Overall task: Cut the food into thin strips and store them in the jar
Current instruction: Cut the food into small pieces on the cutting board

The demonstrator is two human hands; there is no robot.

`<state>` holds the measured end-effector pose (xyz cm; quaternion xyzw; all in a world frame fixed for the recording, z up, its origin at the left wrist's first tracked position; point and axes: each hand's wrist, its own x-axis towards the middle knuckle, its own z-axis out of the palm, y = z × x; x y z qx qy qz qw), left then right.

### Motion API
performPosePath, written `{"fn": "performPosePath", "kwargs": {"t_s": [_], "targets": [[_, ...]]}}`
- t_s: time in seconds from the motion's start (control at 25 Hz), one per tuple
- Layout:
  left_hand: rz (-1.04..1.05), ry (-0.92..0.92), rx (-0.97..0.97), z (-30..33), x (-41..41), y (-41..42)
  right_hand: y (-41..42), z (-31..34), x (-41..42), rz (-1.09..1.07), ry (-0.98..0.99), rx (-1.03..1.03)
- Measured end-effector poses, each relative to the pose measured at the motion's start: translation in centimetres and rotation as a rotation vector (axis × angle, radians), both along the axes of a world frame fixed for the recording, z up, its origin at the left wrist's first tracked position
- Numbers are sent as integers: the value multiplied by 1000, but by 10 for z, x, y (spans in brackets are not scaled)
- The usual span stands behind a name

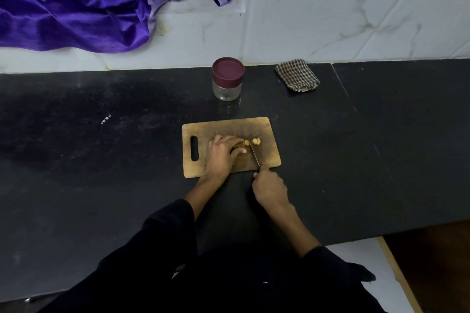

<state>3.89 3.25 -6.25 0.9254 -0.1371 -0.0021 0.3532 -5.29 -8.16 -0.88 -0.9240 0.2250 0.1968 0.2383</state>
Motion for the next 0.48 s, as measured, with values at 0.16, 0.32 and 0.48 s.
{"fn": "performPosePath", "kwargs": {"t_s": [0.16,0.32,0.48], "targets": [[0,14,-9,-1,1,0,0,-1,2,-2,-45,82],[-3,10,-12,0,0,1,0,-3,17,7,-98,146],[-12,10,-20,-1,-1,0,2,-5,33,17,-55,132]]}}
